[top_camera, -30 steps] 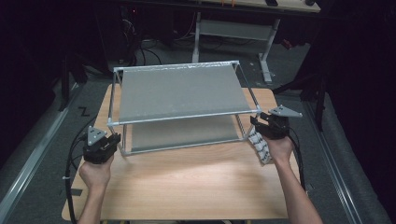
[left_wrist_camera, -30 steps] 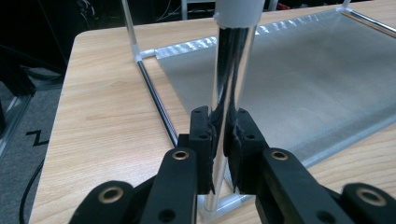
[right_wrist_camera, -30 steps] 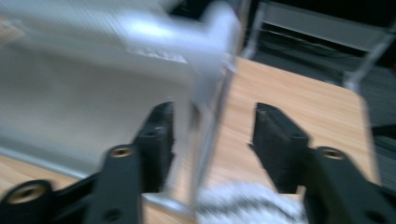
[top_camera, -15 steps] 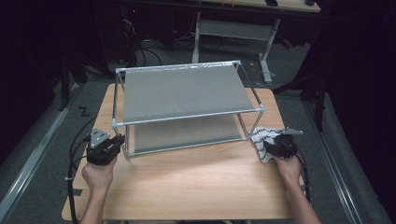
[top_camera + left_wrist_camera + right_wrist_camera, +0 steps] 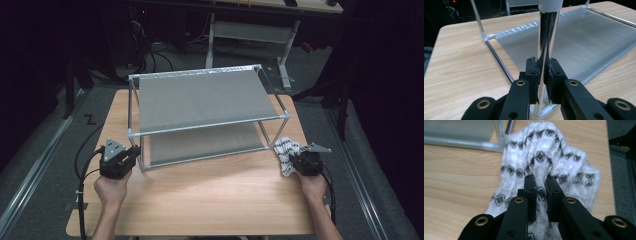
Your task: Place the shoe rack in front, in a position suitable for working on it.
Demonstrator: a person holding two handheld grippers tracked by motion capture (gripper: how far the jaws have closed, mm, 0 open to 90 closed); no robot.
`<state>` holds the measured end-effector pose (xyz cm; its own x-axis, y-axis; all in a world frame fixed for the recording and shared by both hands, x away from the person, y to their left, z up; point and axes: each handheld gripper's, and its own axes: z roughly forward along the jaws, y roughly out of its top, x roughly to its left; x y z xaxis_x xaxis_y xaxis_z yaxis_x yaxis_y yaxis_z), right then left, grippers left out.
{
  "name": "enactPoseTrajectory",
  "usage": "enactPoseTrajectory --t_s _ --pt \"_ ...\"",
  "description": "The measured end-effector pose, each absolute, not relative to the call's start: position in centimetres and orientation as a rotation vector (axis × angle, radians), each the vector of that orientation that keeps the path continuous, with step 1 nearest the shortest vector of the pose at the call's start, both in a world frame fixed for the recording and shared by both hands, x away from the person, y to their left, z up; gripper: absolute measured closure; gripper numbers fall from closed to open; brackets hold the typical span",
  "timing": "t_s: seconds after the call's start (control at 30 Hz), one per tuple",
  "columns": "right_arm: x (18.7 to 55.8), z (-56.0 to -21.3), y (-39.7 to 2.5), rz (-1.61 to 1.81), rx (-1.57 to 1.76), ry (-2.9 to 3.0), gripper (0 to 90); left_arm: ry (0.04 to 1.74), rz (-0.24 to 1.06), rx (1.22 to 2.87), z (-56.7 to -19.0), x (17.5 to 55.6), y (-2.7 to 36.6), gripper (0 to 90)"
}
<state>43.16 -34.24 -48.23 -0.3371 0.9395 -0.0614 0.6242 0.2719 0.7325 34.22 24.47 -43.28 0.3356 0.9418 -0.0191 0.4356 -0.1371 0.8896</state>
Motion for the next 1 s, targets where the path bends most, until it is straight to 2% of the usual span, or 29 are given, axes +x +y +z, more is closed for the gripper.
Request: enactPoseTrajectory --t_s 0.27,0.47,0.67,1.0 --pt "39.3 -46.3 -34.7 0.926 1.332 2.034 82.2 1.194 0.700 1.765 -43.2 33.9 23.1 81.0" --pt "38.5 -45.1 -33.5 0.977 1.272 2.037 82.2 1.171 0.687 1.769 -43.2 33.6 22.5 81.1" --pt "41.0 -44.6 -30.2 0.982 1.233 2.052 81.9 1.143 0.680 1.767 -43.4 33.3 21.6 81.1" --pt "46.2 -46.4 -26.6 0.916 1.259 2.065 81.8 1.132 0.676 1.763 -43.5 33.2 21.3 81.0"
